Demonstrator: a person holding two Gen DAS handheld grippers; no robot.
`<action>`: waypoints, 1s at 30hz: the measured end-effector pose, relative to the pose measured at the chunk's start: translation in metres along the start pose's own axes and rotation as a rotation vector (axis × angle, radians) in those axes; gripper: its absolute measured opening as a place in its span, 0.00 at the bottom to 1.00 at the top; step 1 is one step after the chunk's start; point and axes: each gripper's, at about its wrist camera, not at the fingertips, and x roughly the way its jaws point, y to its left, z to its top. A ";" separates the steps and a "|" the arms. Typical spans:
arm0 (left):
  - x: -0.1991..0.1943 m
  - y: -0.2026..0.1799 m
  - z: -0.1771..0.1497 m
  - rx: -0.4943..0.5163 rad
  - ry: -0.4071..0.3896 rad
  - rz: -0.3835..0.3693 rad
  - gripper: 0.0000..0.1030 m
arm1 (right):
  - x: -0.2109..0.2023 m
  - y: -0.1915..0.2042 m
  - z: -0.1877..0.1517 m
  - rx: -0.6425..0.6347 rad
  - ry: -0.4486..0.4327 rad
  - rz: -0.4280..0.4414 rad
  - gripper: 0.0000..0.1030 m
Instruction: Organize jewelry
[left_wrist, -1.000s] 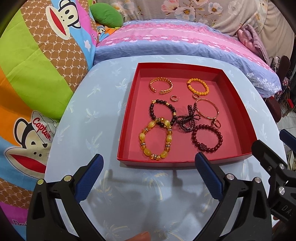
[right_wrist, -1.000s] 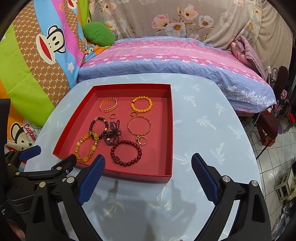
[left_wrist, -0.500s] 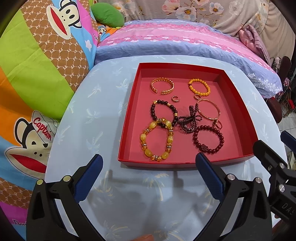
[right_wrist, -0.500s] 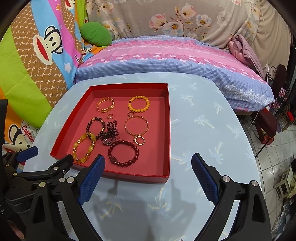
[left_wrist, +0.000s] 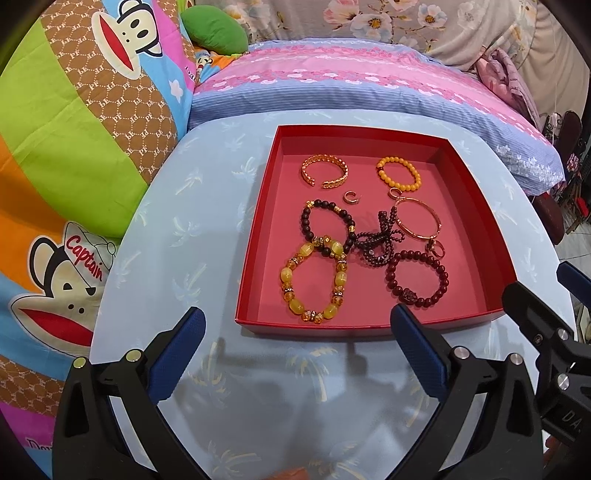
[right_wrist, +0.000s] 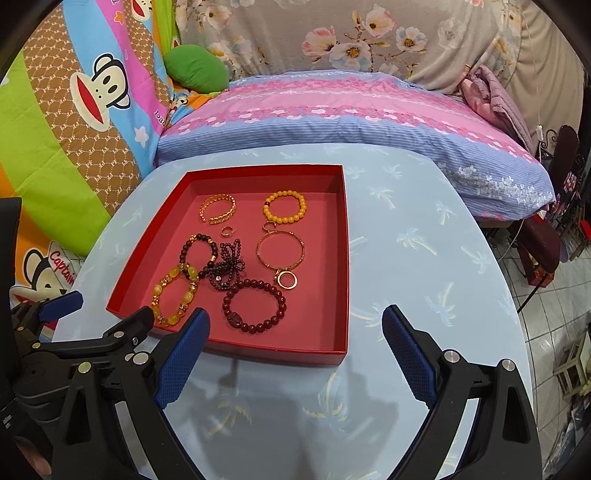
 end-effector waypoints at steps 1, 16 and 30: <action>0.000 0.000 0.000 -0.001 0.000 0.000 0.93 | 0.000 -0.001 0.000 0.001 0.001 -0.001 0.88; 0.000 0.000 0.000 0.000 -0.001 0.001 0.93 | 0.001 -0.002 0.000 0.002 0.004 -0.009 0.88; 0.000 -0.001 0.000 -0.001 0.000 0.004 0.93 | -0.001 -0.002 -0.002 0.009 -0.014 -0.011 0.88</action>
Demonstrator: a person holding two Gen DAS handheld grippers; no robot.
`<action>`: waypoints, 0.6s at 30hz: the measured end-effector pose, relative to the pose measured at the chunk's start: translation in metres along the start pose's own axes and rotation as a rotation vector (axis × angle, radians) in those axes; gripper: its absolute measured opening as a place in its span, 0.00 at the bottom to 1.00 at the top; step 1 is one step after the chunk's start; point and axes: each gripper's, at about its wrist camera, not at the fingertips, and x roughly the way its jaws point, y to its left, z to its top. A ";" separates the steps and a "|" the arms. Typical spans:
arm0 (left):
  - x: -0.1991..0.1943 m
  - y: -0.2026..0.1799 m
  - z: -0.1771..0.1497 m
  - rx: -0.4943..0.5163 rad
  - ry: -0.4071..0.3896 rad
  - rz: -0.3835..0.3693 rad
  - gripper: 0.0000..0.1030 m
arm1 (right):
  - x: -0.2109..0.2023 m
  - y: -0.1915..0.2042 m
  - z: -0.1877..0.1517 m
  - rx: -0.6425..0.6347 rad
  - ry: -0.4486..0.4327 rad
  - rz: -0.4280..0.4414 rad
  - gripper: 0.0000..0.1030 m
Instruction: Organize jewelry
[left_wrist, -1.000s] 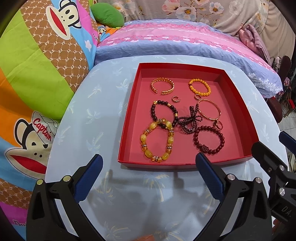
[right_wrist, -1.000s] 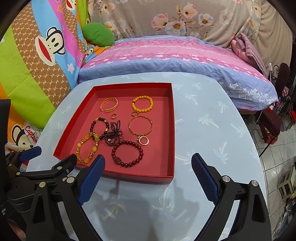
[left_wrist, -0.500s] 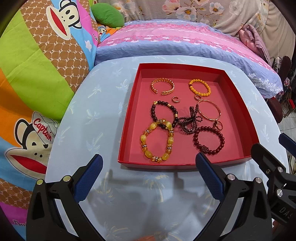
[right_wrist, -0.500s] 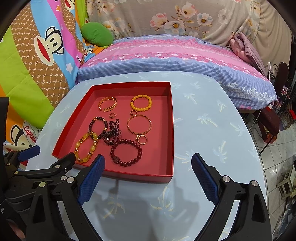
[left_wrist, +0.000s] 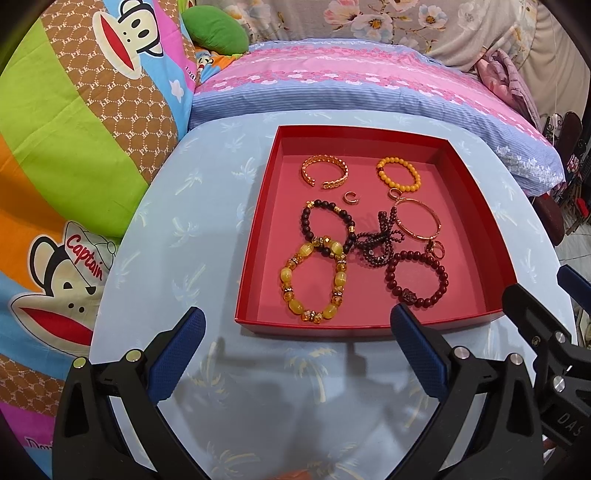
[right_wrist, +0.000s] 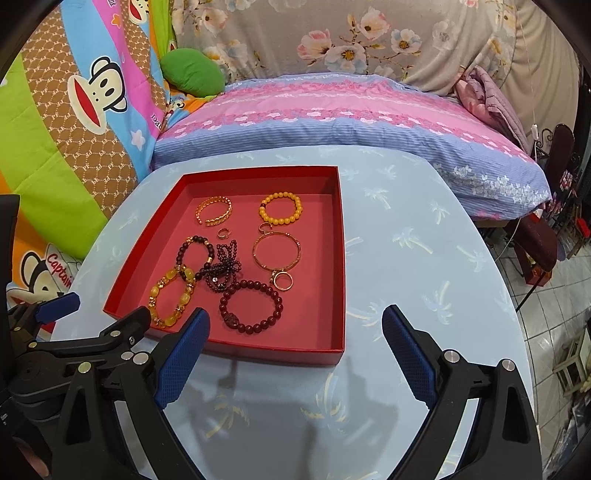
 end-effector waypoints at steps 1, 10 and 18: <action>0.000 0.000 0.000 0.000 0.000 0.001 0.93 | 0.000 0.000 -0.001 0.001 0.000 -0.001 0.88; 0.000 0.003 -0.001 -0.014 -0.001 0.012 0.93 | 0.004 -0.006 -0.003 0.028 0.019 0.012 0.88; 0.000 0.009 0.000 -0.030 -0.003 0.023 0.93 | 0.005 -0.009 -0.003 0.041 0.021 0.009 0.88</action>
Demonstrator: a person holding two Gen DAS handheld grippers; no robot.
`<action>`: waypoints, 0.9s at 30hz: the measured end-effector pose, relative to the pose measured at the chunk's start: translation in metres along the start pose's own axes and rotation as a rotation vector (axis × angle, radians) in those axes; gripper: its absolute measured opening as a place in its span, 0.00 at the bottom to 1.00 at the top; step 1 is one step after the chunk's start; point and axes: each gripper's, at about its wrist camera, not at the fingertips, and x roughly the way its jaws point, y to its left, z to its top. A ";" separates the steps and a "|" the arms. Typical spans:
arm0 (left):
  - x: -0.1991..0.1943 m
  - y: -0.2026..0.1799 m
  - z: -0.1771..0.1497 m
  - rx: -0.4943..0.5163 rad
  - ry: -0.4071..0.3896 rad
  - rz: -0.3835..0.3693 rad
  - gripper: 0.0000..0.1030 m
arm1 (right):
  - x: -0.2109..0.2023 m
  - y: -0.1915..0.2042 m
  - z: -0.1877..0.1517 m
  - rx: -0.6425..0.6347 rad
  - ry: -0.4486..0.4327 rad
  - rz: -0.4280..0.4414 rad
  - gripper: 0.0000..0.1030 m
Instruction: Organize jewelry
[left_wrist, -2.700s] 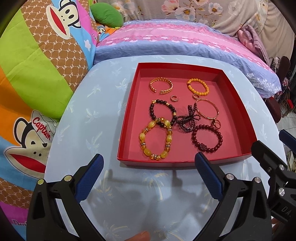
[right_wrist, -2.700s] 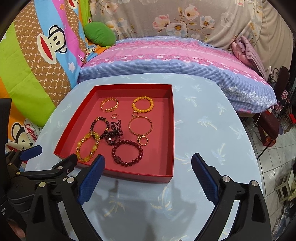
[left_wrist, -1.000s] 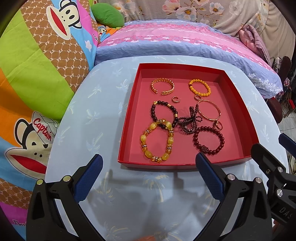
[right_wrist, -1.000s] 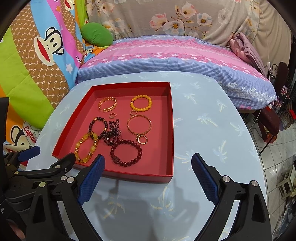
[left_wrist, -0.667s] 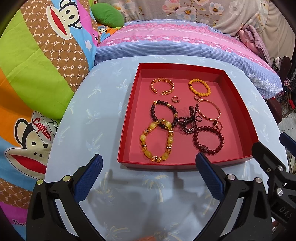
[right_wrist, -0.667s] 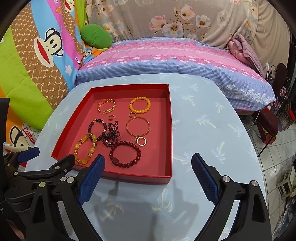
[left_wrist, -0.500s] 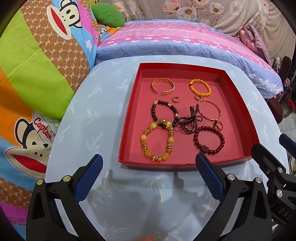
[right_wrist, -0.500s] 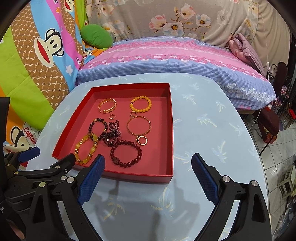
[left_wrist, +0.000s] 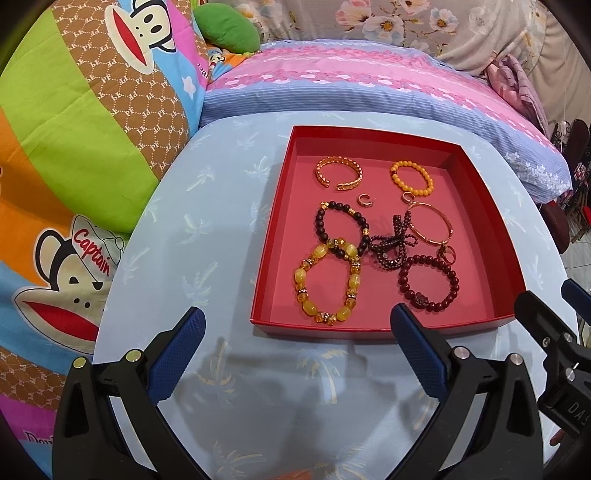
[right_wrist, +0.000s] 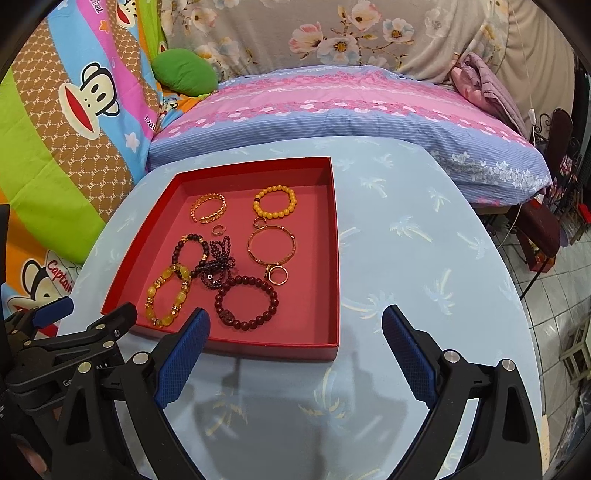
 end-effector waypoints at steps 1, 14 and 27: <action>0.000 0.000 0.000 0.000 0.000 0.002 0.93 | 0.000 0.000 0.000 -0.001 -0.001 0.000 0.88; 0.000 0.004 0.001 -0.010 -0.006 0.014 0.93 | 0.000 0.003 0.000 -0.013 -0.001 -0.002 0.88; -0.003 0.005 0.002 -0.016 -0.017 0.020 0.93 | -0.002 0.005 0.000 -0.021 -0.009 -0.009 0.88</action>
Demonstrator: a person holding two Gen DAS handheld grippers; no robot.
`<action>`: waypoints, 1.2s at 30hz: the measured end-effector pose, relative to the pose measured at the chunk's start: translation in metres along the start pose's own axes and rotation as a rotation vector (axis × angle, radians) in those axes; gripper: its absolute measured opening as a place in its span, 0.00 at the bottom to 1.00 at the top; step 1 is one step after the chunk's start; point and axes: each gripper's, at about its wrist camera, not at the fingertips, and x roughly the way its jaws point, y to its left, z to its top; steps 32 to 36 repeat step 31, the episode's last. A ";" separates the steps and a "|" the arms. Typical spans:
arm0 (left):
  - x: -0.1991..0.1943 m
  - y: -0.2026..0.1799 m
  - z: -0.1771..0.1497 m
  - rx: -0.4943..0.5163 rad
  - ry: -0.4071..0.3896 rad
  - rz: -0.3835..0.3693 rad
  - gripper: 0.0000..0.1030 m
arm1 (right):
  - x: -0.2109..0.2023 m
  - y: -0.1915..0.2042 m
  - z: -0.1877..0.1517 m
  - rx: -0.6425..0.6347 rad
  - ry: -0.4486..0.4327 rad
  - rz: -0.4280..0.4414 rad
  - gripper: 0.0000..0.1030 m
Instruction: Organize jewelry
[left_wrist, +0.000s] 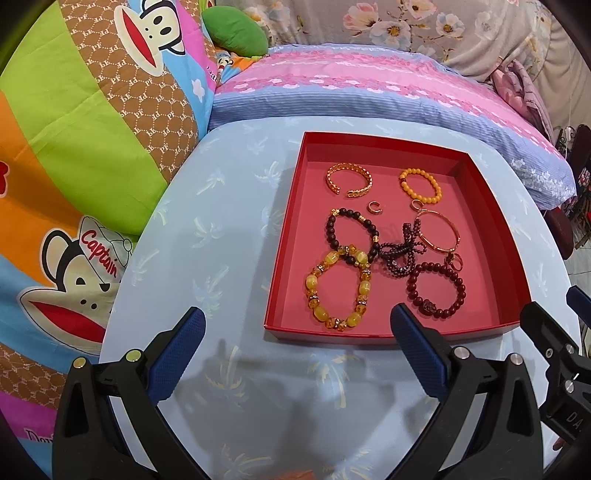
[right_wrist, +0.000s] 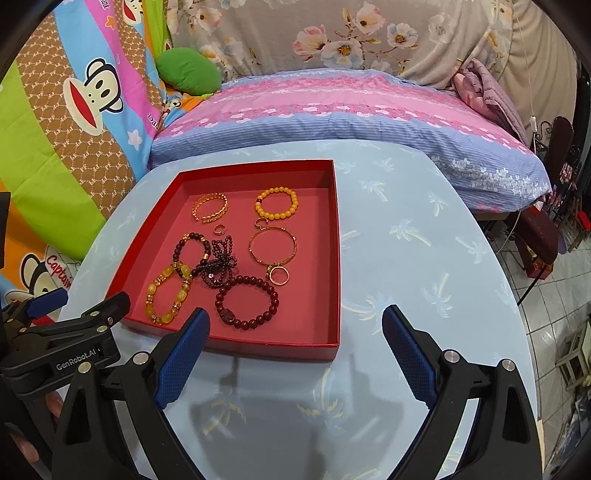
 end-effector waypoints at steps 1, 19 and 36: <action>0.000 0.000 0.000 -0.001 -0.001 0.000 0.93 | 0.000 0.000 0.000 -0.001 0.000 0.000 0.88; 0.000 0.004 -0.002 -0.031 -0.002 -0.017 0.93 | 0.000 0.002 -0.001 -0.003 0.001 0.000 0.88; -0.005 0.001 -0.002 -0.015 -0.023 -0.016 0.93 | -0.001 0.003 -0.004 -0.003 -0.002 -0.003 0.88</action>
